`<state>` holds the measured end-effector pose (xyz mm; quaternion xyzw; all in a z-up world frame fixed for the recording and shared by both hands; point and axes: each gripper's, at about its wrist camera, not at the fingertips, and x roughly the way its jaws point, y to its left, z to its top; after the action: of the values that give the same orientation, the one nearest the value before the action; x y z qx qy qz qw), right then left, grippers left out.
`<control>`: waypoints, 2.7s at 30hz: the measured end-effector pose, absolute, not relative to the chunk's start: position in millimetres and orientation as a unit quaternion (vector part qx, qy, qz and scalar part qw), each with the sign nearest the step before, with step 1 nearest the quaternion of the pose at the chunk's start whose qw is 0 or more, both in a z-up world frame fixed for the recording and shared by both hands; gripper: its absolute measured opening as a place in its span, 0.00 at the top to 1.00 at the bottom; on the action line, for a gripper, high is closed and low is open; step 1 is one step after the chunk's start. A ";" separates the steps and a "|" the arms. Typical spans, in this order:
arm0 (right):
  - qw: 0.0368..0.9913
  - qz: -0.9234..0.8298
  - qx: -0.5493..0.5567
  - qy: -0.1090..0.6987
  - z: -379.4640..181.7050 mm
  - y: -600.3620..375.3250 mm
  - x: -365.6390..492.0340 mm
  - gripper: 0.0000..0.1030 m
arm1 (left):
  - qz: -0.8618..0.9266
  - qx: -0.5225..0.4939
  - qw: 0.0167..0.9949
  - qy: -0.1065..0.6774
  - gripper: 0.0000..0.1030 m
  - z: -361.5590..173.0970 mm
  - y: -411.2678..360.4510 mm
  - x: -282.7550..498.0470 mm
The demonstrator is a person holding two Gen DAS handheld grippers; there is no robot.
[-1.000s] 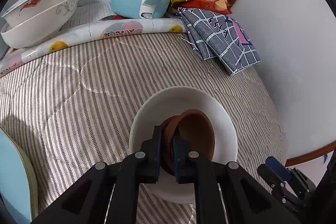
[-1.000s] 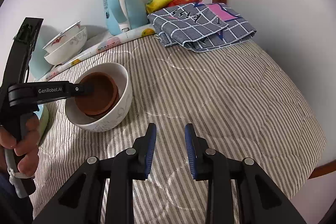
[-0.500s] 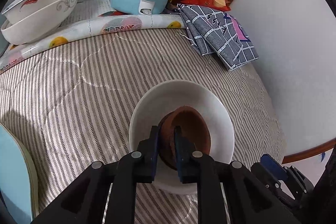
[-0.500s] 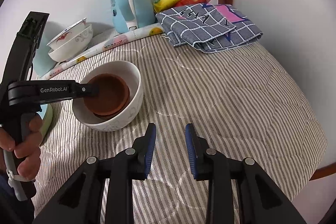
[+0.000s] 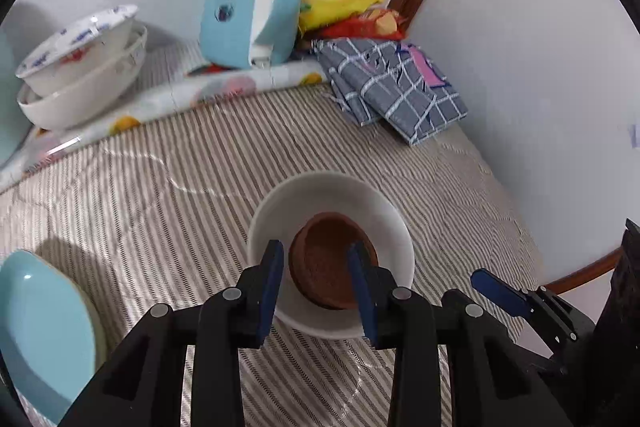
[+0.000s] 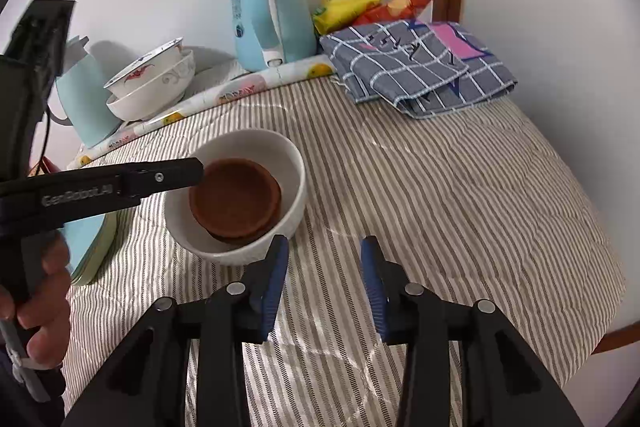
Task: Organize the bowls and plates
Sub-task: 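Close both grippers on the rim of the white bowl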
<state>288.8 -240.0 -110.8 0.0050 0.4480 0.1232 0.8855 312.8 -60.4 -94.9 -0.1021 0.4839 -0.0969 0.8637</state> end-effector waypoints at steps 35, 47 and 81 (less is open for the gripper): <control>0.867 0.112 -0.027 0.485 -137.5 -207.3 336.2 0.70 | -0.066 -0.088 0.847 0.520 0.68 -137.0 -35.5 333.7; 0.860 0.096 -0.031 0.501 -142.6 -201.0 349.5 0.79 | -0.062 -0.093 0.847 0.520 0.68 -144.5 -34.1 343.5; 0.858 0.092 -0.010 0.505 -154.7 -199.1 361.5 0.90 | -0.075 -0.066 0.849 0.520 0.88 -160.4 -55.1 348.6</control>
<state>361.5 -199.1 -154.7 -0.0101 0.5049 0.0921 0.8582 348.6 -55.1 -160.4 -0.0662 0.5196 -0.0751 0.8485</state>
